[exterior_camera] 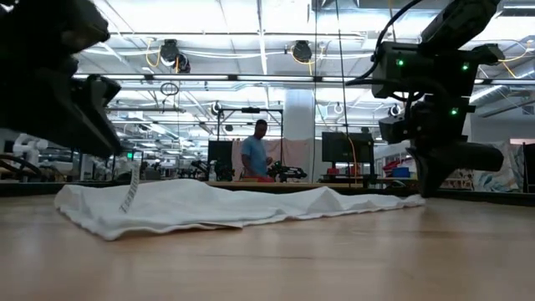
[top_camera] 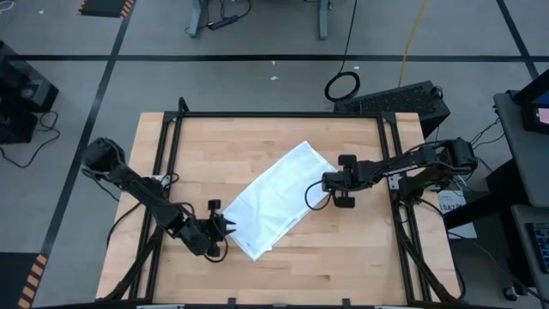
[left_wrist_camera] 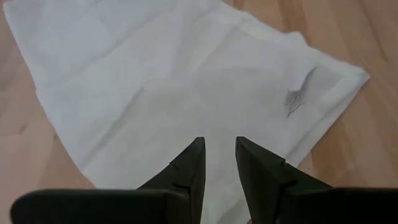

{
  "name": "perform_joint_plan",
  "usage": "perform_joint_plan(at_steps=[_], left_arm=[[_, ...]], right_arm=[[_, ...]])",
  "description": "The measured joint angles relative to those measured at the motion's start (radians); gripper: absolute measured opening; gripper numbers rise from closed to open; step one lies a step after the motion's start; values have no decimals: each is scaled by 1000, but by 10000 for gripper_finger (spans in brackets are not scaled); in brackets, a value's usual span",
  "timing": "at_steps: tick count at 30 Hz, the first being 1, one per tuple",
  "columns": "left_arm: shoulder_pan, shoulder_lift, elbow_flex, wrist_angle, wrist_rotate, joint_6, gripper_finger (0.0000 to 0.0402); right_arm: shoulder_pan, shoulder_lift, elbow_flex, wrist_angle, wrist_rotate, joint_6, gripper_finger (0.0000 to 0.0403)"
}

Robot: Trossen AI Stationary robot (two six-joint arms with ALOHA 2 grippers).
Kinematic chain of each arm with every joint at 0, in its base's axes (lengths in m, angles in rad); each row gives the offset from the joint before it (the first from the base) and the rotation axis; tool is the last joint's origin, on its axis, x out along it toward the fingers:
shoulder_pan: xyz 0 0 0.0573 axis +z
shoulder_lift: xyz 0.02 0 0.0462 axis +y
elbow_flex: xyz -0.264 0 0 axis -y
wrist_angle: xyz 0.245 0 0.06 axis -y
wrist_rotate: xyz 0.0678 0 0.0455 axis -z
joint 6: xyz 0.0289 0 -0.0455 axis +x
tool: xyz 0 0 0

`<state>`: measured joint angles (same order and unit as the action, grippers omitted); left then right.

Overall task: Roll napkin
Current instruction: Fold the white table napkin

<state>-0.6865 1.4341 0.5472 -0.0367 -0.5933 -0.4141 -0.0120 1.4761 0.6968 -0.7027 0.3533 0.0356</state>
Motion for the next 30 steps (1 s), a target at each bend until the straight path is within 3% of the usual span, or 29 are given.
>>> perform_joint_plan(at_steps=[7, 13, 30], left_arm=[[0, 72, -119, 125, 24, -120, 95], [0, 107, -187, 271, 19, -135, 95], [-1, 109, -198, 305, 113, -153, 95]], right_arm=[[0, 0, 0, -3, 13, 2, 1], [-19, -1, 0, -4, 22, 6, 1], [-86, 64, -16, 30, 64, 72, 6]])
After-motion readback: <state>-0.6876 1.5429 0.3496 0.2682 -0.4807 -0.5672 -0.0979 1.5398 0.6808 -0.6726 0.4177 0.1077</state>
